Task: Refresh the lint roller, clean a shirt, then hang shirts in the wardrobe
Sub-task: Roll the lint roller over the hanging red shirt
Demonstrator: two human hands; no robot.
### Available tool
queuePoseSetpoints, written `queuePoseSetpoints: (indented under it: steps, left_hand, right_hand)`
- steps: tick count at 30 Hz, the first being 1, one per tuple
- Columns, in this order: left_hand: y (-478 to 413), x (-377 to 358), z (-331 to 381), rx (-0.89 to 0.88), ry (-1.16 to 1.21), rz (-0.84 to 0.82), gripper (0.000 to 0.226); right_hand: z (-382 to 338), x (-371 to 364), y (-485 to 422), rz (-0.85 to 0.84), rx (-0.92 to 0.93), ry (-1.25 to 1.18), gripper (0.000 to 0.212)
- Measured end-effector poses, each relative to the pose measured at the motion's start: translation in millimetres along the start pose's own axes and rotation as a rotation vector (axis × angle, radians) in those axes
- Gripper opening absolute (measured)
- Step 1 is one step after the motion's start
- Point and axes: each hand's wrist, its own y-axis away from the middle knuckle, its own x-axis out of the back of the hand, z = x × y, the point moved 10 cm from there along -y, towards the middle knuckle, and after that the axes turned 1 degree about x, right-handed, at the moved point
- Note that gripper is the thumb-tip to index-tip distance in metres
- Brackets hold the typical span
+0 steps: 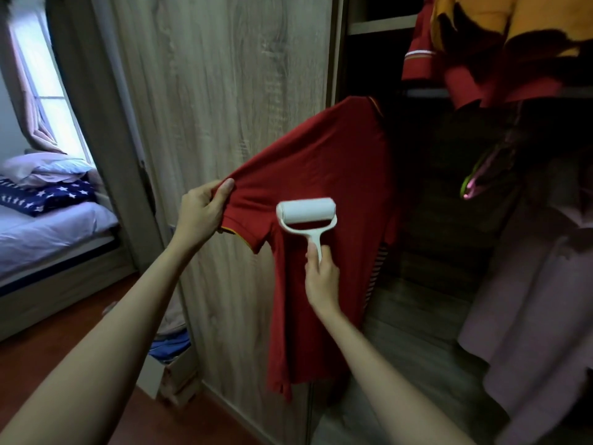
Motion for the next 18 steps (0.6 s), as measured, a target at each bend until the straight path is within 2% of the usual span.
queuePoseSetpoints:
  steps: [3, 6, 9, 14, 18]
  left_hand:
    - [2, 3, 1, -0.005, -0.02, 0.018, 0.037]
    - [3, 8, 6, -0.017, -0.015, 0.069, 0.023]
    - [3, 14, 7, -0.058, 0.015, 0.116, 0.016]
    - [4, 14, 8, -0.107, 0.108, 0.086, 0.024]
    - [5, 14, 10, -0.096, 0.148, 0.1, 0.022]
  right_hand:
    - [-10, 5, -9, 0.021, 0.01, -0.004, 0.036]
    - [-51, 16, -43, 0.088, 0.109, -0.014, 0.035]
    - [-56, 17, -53, 0.086, 0.131, -0.012, 0.035]
    - [-5, 5, -10, 0.026, 0.023, -0.016, 0.034]
    - [-38, 12, -36, 0.093, 0.11, -0.032, 0.038]
